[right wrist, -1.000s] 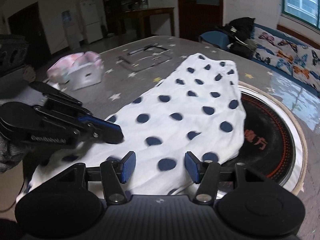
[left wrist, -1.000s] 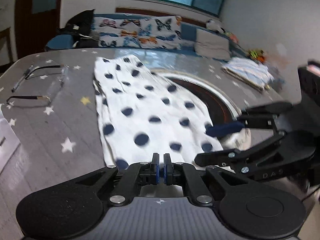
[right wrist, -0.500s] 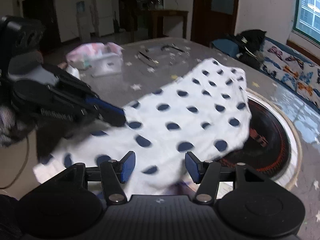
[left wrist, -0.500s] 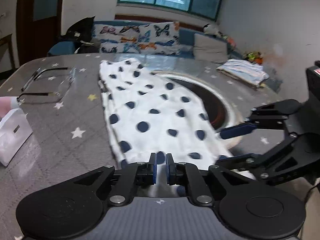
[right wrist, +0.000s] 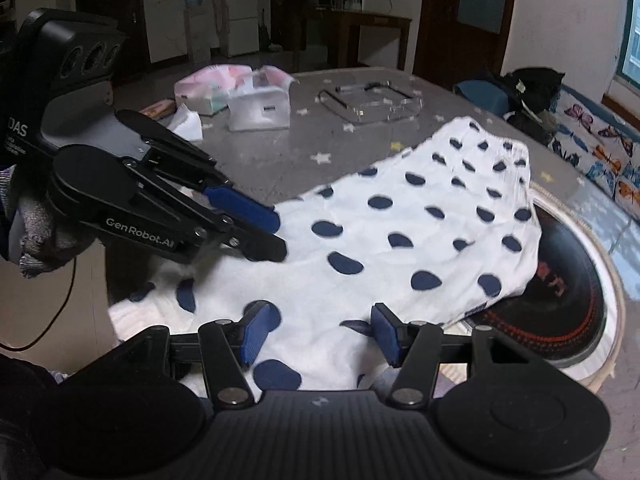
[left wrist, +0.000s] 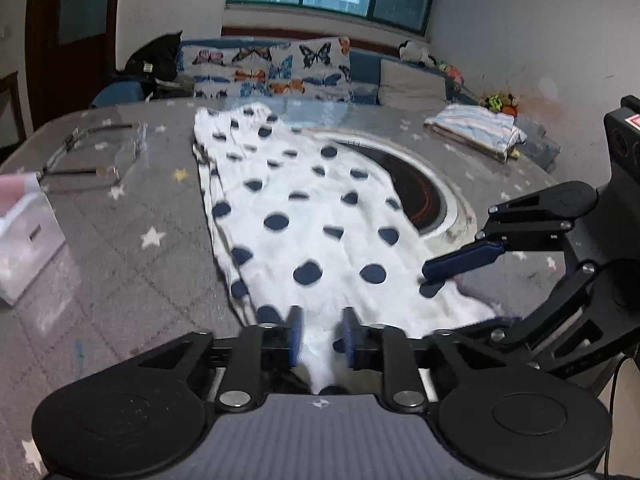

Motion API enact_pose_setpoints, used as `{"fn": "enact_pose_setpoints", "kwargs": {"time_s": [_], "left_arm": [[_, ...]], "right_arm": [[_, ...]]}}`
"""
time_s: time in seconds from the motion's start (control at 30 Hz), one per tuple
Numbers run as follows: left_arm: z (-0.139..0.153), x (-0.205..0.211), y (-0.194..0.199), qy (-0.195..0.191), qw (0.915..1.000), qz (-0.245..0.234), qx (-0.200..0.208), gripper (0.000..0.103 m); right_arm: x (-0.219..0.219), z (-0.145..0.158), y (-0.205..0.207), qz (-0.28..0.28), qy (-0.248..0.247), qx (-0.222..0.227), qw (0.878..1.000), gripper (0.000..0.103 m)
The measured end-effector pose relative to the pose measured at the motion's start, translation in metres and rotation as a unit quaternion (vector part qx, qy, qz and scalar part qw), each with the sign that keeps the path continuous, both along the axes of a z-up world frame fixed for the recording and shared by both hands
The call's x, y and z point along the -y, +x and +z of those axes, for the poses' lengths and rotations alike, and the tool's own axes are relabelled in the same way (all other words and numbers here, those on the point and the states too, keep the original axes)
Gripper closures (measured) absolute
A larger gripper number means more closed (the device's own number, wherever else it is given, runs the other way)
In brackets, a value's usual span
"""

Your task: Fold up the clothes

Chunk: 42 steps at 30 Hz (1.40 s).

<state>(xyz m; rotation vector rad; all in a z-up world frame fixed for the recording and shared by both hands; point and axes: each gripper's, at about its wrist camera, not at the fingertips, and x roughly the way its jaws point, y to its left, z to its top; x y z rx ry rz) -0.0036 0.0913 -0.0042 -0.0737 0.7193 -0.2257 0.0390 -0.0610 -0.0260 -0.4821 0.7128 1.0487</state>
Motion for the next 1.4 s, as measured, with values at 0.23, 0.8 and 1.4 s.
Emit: {"fn": "enact_pose_setpoints", "kwargs": {"time_s": [0.23,0.8,1.4], "left_arm": [[-0.004,0.013,-0.006,0.017,0.9996,-0.020,0.005,0.060],[-0.009,0.018,-0.046,0.056,0.9981,-0.023,0.010,0.051],[0.003,-0.002,-0.008,0.019,0.9995,0.019,0.018,0.068]], "right_arm": [[-0.004,-0.011,-0.011,0.012,-0.013,-0.002,1.000,0.044],[0.022,-0.001,-0.030,0.015,-0.005,-0.002,1.000,0.045],[0.030,0.009,0.005,-0.005,0.027,-0.044,0.999,0.052]]}}
